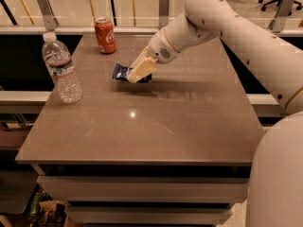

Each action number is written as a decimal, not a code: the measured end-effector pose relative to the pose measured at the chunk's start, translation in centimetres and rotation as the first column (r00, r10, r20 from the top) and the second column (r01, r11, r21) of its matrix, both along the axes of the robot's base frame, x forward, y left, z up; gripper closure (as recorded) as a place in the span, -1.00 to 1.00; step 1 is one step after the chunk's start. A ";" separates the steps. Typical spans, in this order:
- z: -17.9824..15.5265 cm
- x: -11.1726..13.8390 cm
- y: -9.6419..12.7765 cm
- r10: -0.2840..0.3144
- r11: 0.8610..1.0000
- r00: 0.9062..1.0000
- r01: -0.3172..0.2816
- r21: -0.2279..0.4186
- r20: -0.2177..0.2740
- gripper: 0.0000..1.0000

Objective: Move rxbar blueberry near water bottle

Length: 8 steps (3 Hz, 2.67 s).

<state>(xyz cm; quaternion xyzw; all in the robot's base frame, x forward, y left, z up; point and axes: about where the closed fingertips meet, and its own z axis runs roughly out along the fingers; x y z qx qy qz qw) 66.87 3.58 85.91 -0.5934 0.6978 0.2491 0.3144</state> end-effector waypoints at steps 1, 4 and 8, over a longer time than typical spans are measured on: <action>-0.5 -1.7 1.5 0.041 0.999 0.999 -0.041 0.025 0.017 1.00; -2.5 -4.2 5.6 0.084 0.981 0.994 -0.095 0.169 0.070 1.00; -3.9 -5.0 9.2 0.091 0.980 0.995 -0.096 0.174 0.041 0.19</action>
Offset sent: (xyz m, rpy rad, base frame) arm -0.0437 0.0401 -0.0199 0.1729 -0.0805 0.0814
